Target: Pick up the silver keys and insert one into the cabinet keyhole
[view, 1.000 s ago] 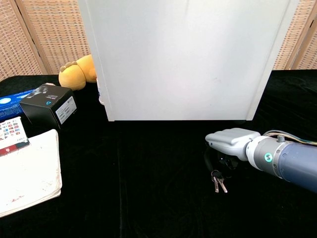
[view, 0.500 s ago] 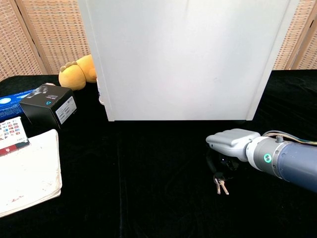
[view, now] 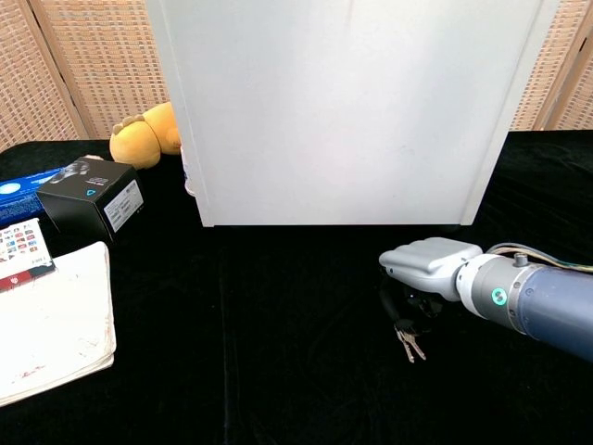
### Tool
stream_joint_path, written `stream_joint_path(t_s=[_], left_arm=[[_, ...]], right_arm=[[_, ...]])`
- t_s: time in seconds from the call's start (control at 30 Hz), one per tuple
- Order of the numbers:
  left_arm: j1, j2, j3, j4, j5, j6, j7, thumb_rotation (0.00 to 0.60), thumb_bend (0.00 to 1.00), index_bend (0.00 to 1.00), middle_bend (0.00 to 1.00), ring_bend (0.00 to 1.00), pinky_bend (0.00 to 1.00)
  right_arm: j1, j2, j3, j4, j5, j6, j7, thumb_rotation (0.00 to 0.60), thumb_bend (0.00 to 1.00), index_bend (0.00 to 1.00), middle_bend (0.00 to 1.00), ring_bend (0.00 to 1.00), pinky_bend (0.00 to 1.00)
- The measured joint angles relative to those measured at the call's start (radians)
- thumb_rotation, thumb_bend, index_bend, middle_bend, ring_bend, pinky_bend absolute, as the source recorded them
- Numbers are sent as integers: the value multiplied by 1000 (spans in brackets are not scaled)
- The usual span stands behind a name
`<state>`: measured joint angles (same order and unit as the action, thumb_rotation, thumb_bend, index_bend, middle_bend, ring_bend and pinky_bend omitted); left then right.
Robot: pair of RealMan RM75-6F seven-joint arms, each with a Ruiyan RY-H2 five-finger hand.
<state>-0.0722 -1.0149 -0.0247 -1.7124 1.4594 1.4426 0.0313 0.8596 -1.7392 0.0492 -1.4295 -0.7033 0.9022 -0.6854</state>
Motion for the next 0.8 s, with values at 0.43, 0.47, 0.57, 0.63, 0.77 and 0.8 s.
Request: stream_joint_path(t_s=[0.43, 0.47, 0.57, 0.63, 0.77, 0.8], left_arm=[[0, 0, 4, -2, 7, 1, 2, 600, 0, 0, 0, 0, 0], [-1, 0, 4, -2, 7, 1, 2, 600, 0, 0, 0, 0, 0], [-1, 0, 4, -1, 7, -1, 0, 600, 0, 0, 0, 0, 0], [-2, 0, 4, -1, 8, -2, -2, 600, 0, 0, 0, 0, 0], [-2, 2, 6, -1, 14, 0, -7, 600, 0, 0, 0, 0, 0], [-2, 2, 7, -1, 15, 0, -7, 600, 0, 0, 0, 0, 0]], right_arm=[[-38, 39, -18, -38, -227, 28, 108, 600, 684, 682, 1000, 1000, 1000], [-42, 44, -20, -42, -252, 33, 120, 600, 683, 685, 1000, 1000, 1000], [-51, 56, -28, -52, -326, 51, 148, 600, 686, 696, 1000, 1000, 1000], [-58, 65, -36, -57, -383, 68, 169, 600, 687, 707, 1000, 1000, 1000], [-74, 94, -58, -63, -550, 124, 231, 600, 687, 713, 1000, 1000, 1000], [-78, 101, -63, -63, -589, 139, 246, 600, 687, 714, 1000, 1000, 1000]])
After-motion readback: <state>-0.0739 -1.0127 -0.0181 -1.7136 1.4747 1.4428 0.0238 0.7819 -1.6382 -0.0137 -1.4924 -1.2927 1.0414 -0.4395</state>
